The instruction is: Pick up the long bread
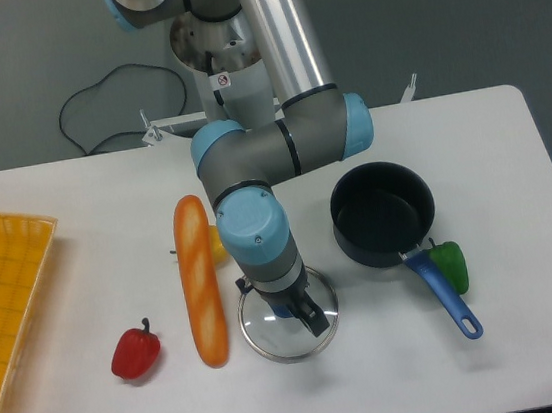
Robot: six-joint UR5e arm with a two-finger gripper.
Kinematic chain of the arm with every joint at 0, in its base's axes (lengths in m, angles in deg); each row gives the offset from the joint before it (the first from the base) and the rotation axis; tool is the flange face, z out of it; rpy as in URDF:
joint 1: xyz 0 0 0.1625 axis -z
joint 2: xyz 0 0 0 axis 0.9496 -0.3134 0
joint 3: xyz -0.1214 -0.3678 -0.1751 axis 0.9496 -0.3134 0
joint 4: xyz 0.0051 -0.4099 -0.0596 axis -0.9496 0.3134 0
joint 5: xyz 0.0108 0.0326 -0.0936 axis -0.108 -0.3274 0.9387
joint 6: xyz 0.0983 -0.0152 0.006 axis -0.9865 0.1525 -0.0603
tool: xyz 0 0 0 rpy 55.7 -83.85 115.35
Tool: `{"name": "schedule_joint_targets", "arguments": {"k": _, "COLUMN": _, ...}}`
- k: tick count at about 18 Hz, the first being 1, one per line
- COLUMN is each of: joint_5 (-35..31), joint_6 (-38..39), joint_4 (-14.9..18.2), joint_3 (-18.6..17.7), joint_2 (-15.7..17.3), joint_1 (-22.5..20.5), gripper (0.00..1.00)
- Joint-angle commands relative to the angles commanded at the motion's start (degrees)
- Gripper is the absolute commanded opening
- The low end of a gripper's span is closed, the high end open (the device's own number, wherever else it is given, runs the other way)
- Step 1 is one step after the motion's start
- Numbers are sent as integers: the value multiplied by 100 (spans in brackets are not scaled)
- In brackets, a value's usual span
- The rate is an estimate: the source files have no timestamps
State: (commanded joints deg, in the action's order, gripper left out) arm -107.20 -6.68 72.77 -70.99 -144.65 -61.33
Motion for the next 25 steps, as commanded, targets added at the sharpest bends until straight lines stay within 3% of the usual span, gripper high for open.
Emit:
{"name": "schedule_joint_targets", "arguments": {"k": 21, "joint_5": -36, "joint_6": 35, "joint_4": 9, "joint_3": -71, "joint_2": 17, "joint_1": 44, "gripper": 100}}
{"name": "schedule_joint_targets", "arguments": {"k": 25, "joint_5": 210, "joint_6": 509, "joint_4": 9, "joint_3": -62, "joint_2": 44, "joint_1": 35, "gripper": 100}}
